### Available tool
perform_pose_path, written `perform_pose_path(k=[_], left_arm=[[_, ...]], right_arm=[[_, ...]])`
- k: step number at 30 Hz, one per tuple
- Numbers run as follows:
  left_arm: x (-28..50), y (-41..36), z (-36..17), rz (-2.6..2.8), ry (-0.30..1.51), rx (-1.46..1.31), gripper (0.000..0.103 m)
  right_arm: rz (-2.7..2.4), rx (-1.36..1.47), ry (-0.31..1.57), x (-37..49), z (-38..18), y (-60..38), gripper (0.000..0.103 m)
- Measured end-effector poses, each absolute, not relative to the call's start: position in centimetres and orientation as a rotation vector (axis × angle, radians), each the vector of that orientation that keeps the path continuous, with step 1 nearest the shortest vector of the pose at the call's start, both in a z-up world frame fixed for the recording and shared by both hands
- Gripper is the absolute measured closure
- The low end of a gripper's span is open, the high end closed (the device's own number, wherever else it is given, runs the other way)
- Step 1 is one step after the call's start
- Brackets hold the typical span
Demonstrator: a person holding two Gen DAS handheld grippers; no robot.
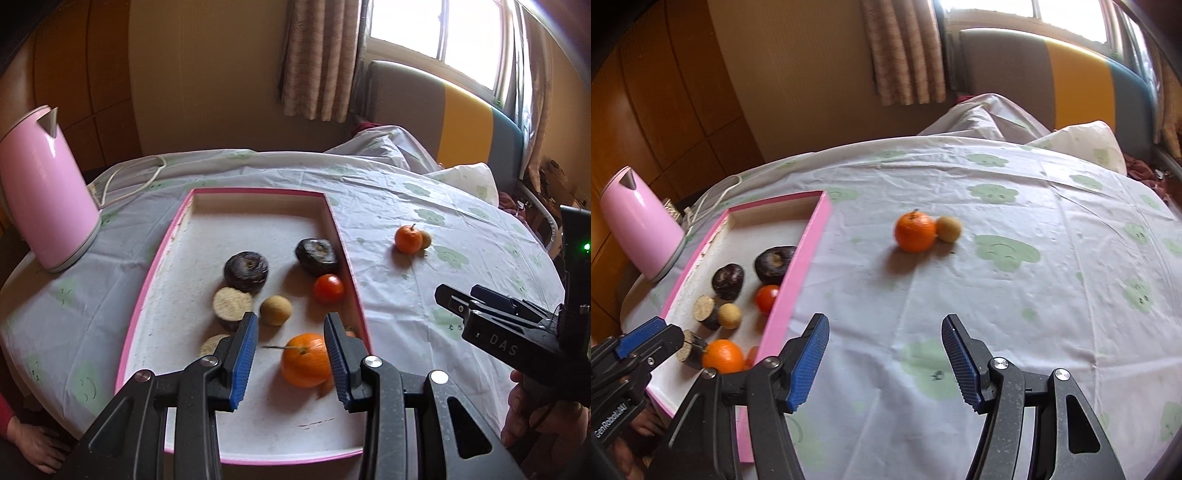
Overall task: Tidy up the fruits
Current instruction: 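Grasp the second mandarin orange with the left gripper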
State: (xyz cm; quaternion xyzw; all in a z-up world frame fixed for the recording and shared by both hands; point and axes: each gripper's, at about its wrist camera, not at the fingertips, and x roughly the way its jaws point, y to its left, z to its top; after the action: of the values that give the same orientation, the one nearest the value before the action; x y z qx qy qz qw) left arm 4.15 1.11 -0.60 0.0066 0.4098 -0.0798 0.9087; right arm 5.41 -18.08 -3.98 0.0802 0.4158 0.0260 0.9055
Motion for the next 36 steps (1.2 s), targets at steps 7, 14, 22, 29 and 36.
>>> perform_pose_path(k=[7,14,22,29,36], left_arm=[[6.0,-2.5,-0.2,-0.262,0.849,0.041,0.066],[9.4,-6.1,-0.7,-0.326,0.906,0.01,0.066],[13.5,-10.3,-2.9,-0.36,0.971,0.026,0.066],[16.2,-13.8,-4.1,-0.413,1.01,0.011,0.065],[19.0,-14.8,-5.5,-0.354,1.012,0.007,0.064]], right_arm=[[-0.03,0.205,0.851,5.1,-4.4,-21.5,0.039],[-0.073,0.194,0.849,5.4,-4.8,-23.1,0.039],[-0.104,0.212,0.846,5.8,-5.2,-25.0,0.039],[-0.105,0.237,0.843,6.2,-5.3,-26.1,0.039],[-0.099,0.249,0.852,6.6,-5.6,-26.7,0.039]])
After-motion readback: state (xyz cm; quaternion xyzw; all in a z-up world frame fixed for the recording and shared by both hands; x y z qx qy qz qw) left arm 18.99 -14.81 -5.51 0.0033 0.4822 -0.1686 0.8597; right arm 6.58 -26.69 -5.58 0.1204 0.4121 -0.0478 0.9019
